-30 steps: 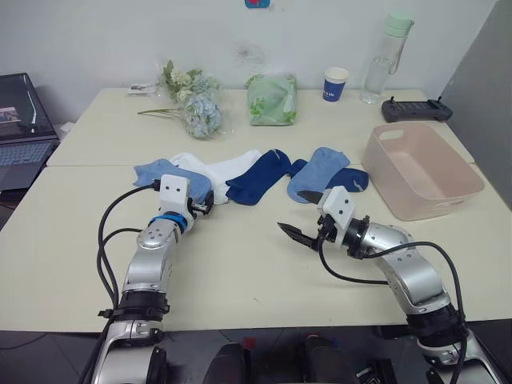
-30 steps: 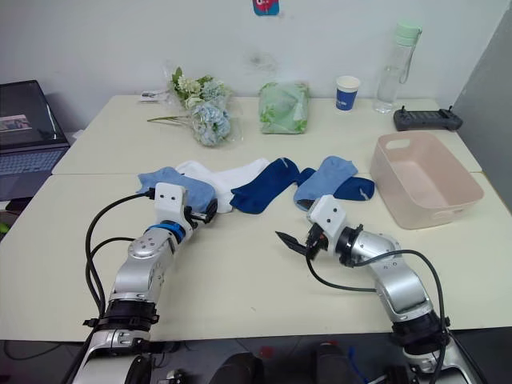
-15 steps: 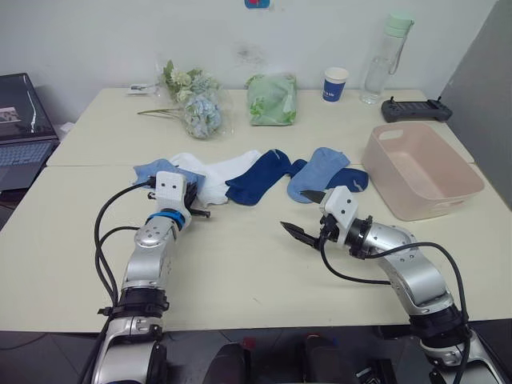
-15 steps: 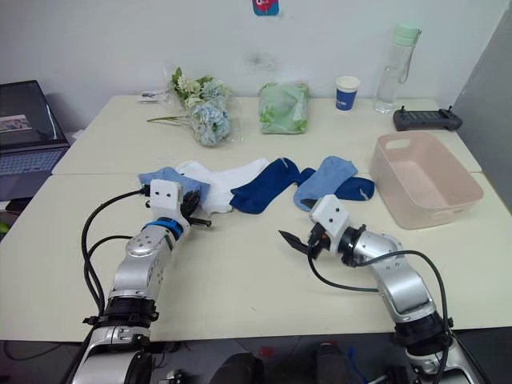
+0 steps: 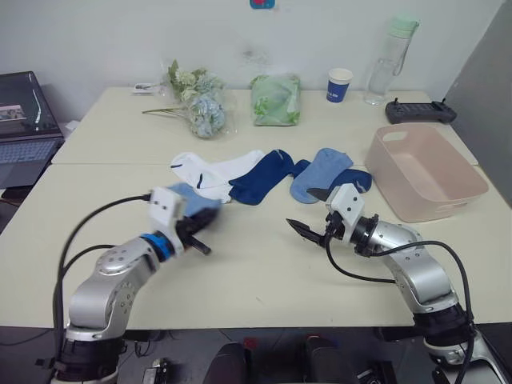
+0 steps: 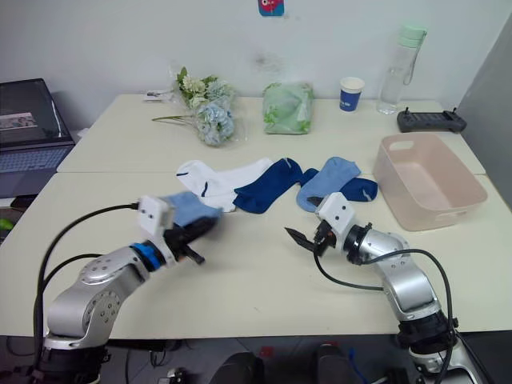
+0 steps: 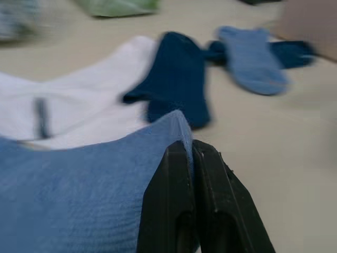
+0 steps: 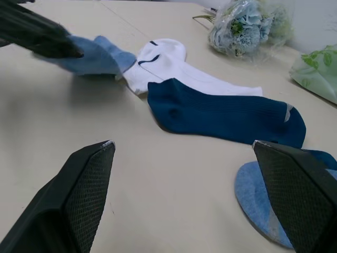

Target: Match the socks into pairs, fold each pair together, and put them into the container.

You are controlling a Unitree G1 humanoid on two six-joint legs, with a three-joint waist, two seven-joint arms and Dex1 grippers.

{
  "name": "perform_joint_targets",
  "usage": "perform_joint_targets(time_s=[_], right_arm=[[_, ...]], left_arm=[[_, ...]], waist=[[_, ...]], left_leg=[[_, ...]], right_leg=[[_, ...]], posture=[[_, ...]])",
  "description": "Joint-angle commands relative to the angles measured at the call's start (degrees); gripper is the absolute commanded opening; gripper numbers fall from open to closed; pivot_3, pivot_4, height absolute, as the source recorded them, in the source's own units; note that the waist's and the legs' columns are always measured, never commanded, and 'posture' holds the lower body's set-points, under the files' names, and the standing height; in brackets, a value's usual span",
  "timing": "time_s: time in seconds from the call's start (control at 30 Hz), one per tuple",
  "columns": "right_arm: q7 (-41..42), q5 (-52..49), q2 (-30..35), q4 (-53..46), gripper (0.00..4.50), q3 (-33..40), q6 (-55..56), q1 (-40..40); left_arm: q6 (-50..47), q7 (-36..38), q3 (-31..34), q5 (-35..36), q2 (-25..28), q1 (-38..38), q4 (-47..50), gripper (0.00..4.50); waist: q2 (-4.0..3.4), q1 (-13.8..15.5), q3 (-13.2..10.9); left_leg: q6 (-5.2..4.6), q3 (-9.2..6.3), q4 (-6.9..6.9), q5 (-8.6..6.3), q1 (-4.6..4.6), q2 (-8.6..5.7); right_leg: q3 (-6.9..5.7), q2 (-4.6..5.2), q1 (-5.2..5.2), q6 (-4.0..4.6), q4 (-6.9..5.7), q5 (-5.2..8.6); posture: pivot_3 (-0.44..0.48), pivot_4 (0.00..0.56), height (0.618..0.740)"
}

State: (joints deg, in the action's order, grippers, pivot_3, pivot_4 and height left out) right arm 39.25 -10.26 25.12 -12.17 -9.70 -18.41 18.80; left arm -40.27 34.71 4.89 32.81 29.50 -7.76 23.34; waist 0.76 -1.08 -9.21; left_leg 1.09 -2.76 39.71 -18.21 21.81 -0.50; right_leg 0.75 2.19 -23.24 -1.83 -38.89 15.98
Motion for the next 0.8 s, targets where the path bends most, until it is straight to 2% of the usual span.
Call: perform_joint_targets(time_s=[0.03, 0.13, 0.2, 0.3, 0.43, 0.6, 0.63, 0.8], right_arm=[[0.30, -0.60, 1.41, 0.29, 4.50, 3.41, 1.79, 1.37], [0.53, -0.55, 2.36, 1.00, 4.50, 4.51, 2.26, 1.21], [0.91, -0.45, 3.61, 1.51, 4.50, 5.83, 2.81, 0.39], [1.04, -0.55, 4.56, 1.92, 4.50, 6.79, 3.33, -0.40], [0.97, -0.92, 4.80, 1.53, 4.50, 7.39, 2.89, -1.98], [0.98, -4.63, 3.23, -3.49, 4.50, 6.16, -4.43, -5.47], [0.68, -5.00, 3.02, -4.37, 4.50, 5.64, -6.45, -5.93], [-1.82, -10.76, 1.72, -11.01, 4.50, 5.05, -22.14, -8.38]], left_arm=[[-6.08, 0.99, -5.19, 4.70, -2.05, -2.90, 3.34, 0.07], [-7.83, 1.57, -9.81, 5.24, -4.61, -5.25, 2.22, 0.07], [-7.26, 2.41, -13.45, 3.73, -6.66, -7.69, -0.58, 0.51], [-5.76, 4.12, -16.93, 0.78, -6.06, -9.22, -2.78, 1.29], [-5.91, 4.61, -14.33, 1.34, -4.69, -9.55, -2.69, 2.60], [-0.44, 3.89, -5.23, -2.20, 1.89, -9.23, -8.44, 4.26], [1.22, 4.57, -4.12, -3.14, 3.21, -9.45, -10.30, 4.48], [11.64, 8.36, -3.58, -10.38, 8.42, -11.14, -21.74, 4.48]], waist=[[0.00, 0.01, 0.00], [0.00, -0.04, 0.00], [0.01, -0.10, 0.00], [0.00, -0.39, 0.00], [0.00, -0.66, 0.00], [-0.01, -0.65, 0.00], [-0.01, -0.61, 0.00], [-0.01, -0.34, 0.00]], left_leg=[[-0.01, 0.02, 0.00, 0.00, 0.00, 0.00], [-0.01, 0.02, 0.01, 0.00, -0.02, 0.00], [0.00, 0.03, 0.01, 0.00, -0.01, 0.00], [-0.01, 0.03, 0.00, 0.00, -0.02, 0.01], [-0.01, 0.01, -0.02, 0.00, -0.05, 0.08], [-0.01, 0.00, -0.02, 0.00, -0.07, 0.09], [-0.02, 0.00, -0.02, 0.00, -0.07, 0.09], [-0.01, 0.00, -0.01, 0.00, -0.03, 0.04]], right_leg=[[0.02, -0.01, 0.00, 0.00, 0.00, 0.00], [0.02, -0.06, 0.00, 0.00, -0.02, 0.00], [0.03, -0.08, -0.01, 0.00, -0.02, 0.00], [0.03, -0.11, -0.01, 0.00, -0.04, 0.00], [0.05, -0.17, -0.02, 0.00, -0.06, 0.00], [0.04, -0.17, -0.02, 0.00, -0.07, 0.00], [0.05, -0.17, -0.03, 0.01, -0.07, 0.00], [0.03, -0.14, -0.03, 0.01, -0.02, 0.01]], posture=[[0.000, 0.150, 0.740], [0.000, 0.150, 0.740], [0.000, 0.150, 0.740], [0.000, 0.150, 0.740], [0.000, 0.150, 0.740], [0.000, 0.150, 0.740], [0.000, 0.150, 0.740], [0.000, 0.150, 0.740]])
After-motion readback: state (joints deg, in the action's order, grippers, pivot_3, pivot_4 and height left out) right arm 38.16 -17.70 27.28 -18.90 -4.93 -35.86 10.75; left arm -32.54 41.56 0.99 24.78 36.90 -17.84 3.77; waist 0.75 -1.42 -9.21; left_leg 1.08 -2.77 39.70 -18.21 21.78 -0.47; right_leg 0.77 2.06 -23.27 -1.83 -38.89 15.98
